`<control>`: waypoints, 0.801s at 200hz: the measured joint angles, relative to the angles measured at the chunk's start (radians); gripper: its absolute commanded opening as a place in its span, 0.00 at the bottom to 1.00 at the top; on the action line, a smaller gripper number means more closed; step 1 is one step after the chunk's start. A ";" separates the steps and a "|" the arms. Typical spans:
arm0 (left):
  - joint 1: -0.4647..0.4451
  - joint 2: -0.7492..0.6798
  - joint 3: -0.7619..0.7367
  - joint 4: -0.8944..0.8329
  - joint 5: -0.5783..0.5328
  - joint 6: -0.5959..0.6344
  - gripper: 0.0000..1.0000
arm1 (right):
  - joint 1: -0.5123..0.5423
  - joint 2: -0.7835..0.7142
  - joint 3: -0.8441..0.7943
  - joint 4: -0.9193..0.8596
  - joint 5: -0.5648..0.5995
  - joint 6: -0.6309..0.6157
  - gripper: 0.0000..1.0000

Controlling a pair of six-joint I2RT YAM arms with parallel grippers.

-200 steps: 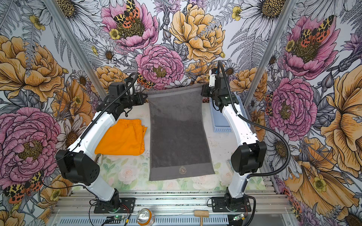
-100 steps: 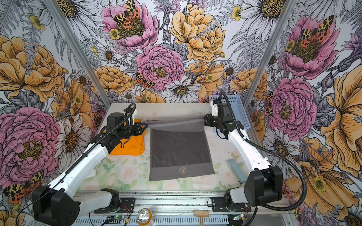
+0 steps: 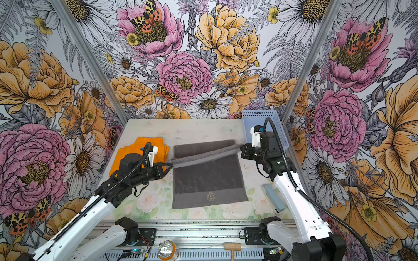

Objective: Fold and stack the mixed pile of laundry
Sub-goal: 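Lay the towel flat near the robot and open both grippers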

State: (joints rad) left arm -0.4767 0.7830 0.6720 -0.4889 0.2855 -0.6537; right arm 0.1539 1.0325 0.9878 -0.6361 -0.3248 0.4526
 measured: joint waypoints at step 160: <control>-0.215 -0.156 -0.352 -0.077 -0.035 -0.317 0.00 | 0.043 -0.144 -0.444 -0.163 -0.049 0.259 0.00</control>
State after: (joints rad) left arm -0.6918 0.6270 0.3199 -0.5655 0.2501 -0.9710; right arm 0.1967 0.8886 0.5434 -0.7990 -0.3737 0.7113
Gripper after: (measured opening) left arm 0.068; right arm 0.056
